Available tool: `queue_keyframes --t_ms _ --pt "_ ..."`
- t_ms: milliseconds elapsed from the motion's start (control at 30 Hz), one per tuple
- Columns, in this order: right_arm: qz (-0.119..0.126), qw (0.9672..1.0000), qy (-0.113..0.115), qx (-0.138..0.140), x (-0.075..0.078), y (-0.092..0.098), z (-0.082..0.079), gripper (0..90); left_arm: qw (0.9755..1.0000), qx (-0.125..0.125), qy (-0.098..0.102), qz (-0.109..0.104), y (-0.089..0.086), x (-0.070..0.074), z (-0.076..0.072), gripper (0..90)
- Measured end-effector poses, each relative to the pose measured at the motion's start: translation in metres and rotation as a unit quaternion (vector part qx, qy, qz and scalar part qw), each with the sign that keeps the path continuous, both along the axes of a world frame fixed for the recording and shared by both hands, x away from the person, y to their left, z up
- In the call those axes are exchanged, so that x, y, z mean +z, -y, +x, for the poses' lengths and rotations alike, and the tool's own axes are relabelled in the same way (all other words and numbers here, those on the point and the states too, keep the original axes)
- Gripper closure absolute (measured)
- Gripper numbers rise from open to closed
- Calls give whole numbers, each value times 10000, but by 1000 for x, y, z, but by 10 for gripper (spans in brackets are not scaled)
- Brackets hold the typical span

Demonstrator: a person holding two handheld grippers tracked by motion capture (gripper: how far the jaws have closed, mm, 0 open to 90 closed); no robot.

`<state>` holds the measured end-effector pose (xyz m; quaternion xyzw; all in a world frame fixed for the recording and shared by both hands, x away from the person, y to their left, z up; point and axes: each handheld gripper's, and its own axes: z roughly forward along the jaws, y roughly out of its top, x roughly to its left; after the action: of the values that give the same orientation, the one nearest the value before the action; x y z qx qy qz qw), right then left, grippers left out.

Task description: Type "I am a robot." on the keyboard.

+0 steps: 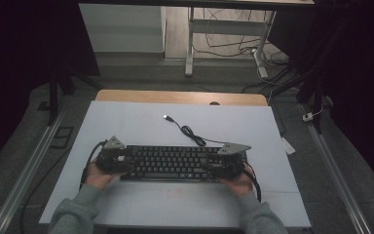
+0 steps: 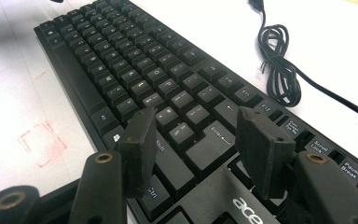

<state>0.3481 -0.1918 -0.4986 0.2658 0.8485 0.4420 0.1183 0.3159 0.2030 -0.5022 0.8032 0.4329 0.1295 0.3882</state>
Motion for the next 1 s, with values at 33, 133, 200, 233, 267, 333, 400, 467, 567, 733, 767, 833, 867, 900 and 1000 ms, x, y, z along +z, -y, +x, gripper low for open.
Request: queue_keyframes --t_ms 33,133,200,233,267,333,400,467,567,733,767,833,867,900,1000 --pt "4 10000 9 -1 0 0 0 488 10000 3 7 1 0 0 0 387" --pt "-12 10000 9 5 0 0 0 488 10000 23 33 -16 0 1 0 388" --pt "-19 10000 16 8 0 -1 0 489 10000 39 60 -24 0 1 -1 388" --pt "-19 10000 12 15 0 -1 0 488 10000 41 67 -28 0 2 -1 388" --pt "-25 10000 12 15 0 -1 0 488 10000 50 78 -36 0 2 -1 388" --pt "-30 10000 14 21 0 -1 0 488 9999 57 95 -56 0 2 -1 388" --pt "-44 10000 17 23 0 -2 0 488 9999 66 115 -68 0 3 -1 389" --pt "-54 10000 18 26 0 -2 0 488 9998 84 190 -65 1 5 -3 391" --pt "-57 10000 29 28 0 -2 0 488 9995 40 288 -117 5 10 -5 397" --pt "-57 10000 36 36 -1 -2 0 488 9992 -69 371 -161 10 15 -8 426" --pt "-70 10000 45 27 -1 -3 0 488 9991 -92 369 -169 11 15 -8 438" --pt "-72 10000 45 30 -1 -3 0 488 9991 -144 353 -182 12 15 -9 487" --pt "-73 10000 46 29 -1 -3 0 488 9991 -172 341 -190 12 15 -9 514" --pt "-74 10000 46 29 -1 -3 0 488 9991 -201 332 -196 13 15 -9 550" --pt "-82 10000 37 27 -1 -3 0 488 9989 -285 293 -206 15 14 -9 655"
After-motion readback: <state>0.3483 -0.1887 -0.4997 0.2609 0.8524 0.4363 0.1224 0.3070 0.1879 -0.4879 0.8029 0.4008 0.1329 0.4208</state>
